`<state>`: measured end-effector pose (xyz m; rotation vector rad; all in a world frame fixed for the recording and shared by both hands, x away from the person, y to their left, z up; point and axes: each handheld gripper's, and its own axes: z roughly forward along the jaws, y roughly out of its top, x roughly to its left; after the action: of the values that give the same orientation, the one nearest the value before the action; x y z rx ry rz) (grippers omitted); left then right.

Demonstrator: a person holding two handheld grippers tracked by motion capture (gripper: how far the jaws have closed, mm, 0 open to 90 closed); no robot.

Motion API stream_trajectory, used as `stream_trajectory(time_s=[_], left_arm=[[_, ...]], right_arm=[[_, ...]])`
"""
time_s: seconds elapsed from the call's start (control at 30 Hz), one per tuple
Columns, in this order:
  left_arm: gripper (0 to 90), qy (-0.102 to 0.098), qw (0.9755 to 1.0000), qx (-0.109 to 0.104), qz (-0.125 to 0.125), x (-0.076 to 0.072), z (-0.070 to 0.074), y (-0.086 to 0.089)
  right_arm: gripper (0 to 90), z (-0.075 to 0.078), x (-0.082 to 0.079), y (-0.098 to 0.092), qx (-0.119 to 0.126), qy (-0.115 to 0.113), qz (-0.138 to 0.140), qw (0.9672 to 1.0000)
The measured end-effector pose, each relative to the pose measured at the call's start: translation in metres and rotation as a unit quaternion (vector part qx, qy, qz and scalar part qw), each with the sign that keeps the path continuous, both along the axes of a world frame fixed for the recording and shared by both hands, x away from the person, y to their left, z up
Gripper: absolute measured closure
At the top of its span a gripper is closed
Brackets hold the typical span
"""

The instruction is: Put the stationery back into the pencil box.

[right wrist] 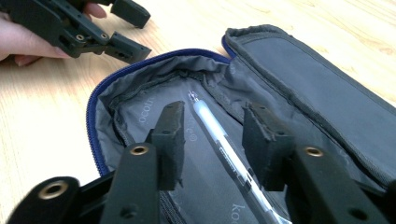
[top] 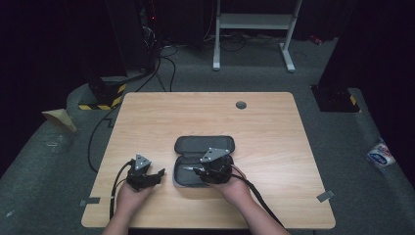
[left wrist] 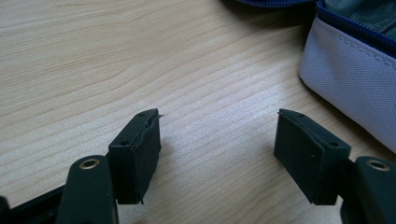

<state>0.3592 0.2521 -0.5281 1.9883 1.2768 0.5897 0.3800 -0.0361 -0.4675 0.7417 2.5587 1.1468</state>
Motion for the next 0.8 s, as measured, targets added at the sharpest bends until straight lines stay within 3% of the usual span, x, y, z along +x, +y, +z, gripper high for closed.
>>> stream_trajectory(time_s=[0.3,0.47,0.8], left_arm=[[31.7,0.001,1.0000,0.000,0.000,0.000,0.000,0.000],[31.7,0.001,1.0000,0.000,0.000,0.000,0.000,0.000],[31.6,0.001,1.0000,0.000,0.000,0.000,0.000,0.000]], right_arm=[[41.1,0.000,0.003,-0.010,0.012,0.010,-0.038,0.9992],[32.3,0.001,0.004,-0.015,0.017,0.004,-0.056,0.9983],[28.7,0.008,0.006,-0.036,0.039,0.007,-0.098,0.9944]])
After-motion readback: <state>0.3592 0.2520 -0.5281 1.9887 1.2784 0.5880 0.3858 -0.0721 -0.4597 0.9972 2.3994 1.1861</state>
